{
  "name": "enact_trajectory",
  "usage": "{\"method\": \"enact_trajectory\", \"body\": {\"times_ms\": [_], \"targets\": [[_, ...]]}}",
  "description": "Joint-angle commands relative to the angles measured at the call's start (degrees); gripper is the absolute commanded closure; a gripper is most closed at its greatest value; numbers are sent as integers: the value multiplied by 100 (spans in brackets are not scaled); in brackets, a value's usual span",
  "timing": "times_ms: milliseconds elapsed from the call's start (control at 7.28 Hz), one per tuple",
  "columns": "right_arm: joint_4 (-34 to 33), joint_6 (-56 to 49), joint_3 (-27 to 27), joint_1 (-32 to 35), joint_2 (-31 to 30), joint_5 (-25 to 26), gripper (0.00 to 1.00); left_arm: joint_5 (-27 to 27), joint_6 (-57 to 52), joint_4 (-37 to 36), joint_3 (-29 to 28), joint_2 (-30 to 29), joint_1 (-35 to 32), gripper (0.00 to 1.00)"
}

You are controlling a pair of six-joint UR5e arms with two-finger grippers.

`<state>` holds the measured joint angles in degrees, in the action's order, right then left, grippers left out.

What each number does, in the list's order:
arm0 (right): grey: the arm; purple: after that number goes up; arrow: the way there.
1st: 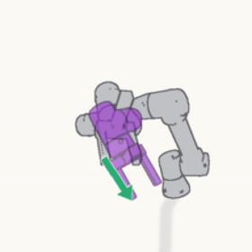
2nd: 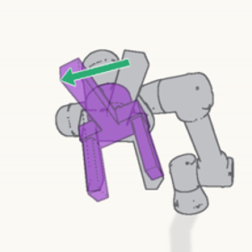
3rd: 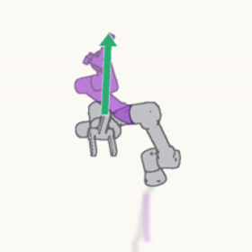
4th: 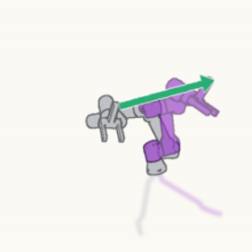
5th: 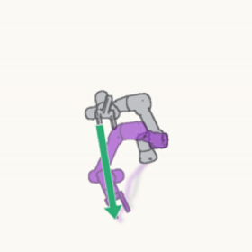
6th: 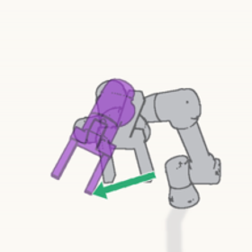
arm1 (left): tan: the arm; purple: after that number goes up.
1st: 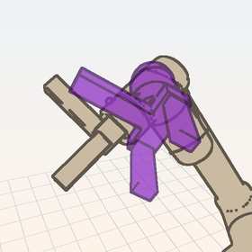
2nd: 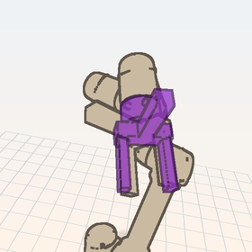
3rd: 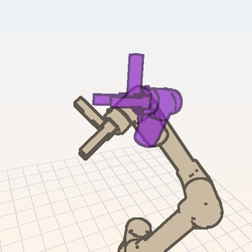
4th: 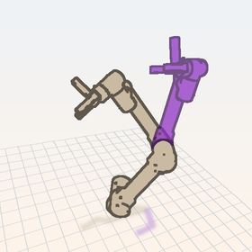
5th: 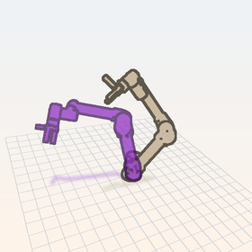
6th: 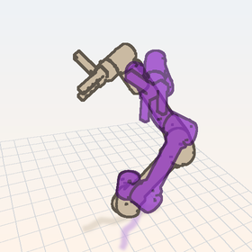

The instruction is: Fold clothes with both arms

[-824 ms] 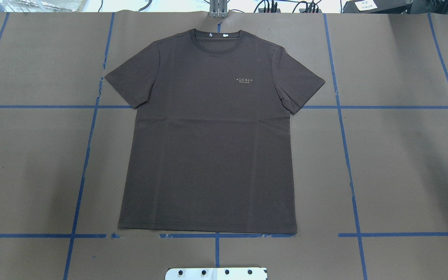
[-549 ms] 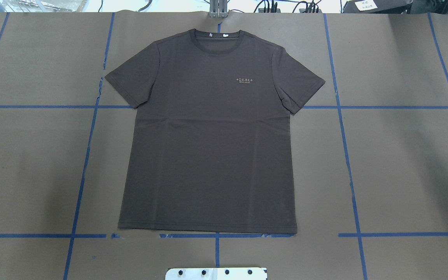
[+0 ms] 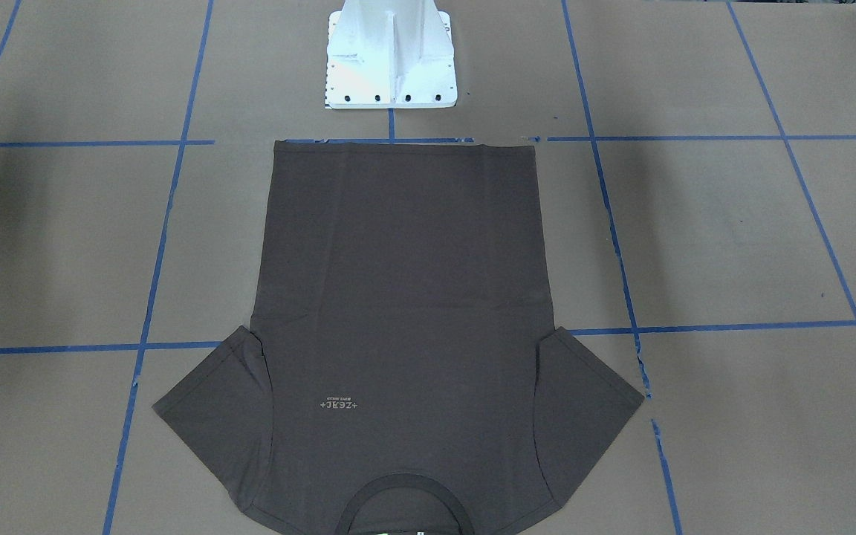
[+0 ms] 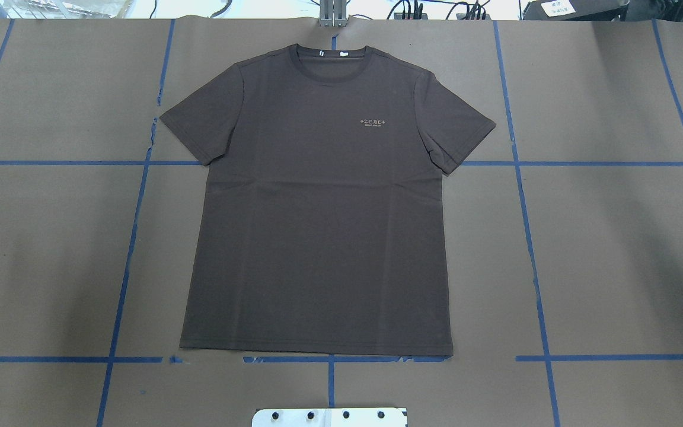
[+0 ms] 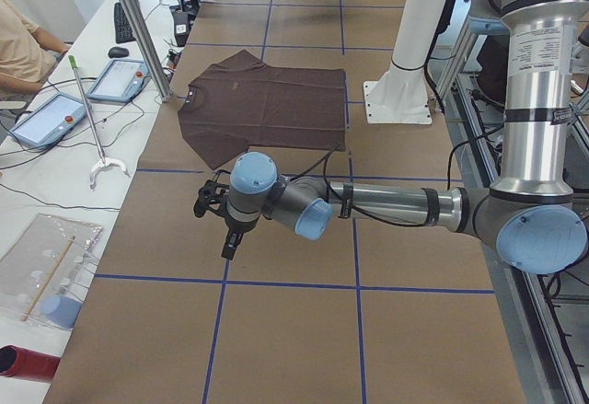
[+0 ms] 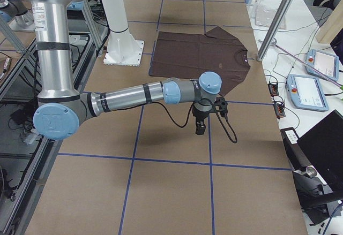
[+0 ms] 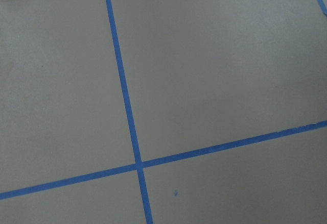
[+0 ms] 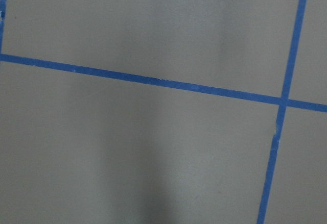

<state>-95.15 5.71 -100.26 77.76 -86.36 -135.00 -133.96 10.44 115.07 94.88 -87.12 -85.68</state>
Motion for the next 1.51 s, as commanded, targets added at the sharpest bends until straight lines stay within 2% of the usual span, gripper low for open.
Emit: {"method": "enact_trajectory", "body": {"times_ms": [0,275,549,687,824,962,1374], "targets": [[546,148,172,-417,285,-9,0,-8,1,15,4,98,25,0],[1337,1635,410,-1189,724,35,0,-16,1,85,13,194,51,0],[2583,3706,1345,-1613,1424,149,0,-43,-16,94,21,195,78,0],[3076,4858,1838,-1937,1863,506,1,-34,-7,94,21,204,113,0],[3316,5452,2034,-2271,2042,1041,3,-43,1,94,21,204,122,0],[3310,5519,2245,-2405,2261,1359,8,-34,-33,94,-39,204,122,0],[3354,5677,2773,-2476,2579,1600,26,-43,-25,103,4,204,236,0]]}}
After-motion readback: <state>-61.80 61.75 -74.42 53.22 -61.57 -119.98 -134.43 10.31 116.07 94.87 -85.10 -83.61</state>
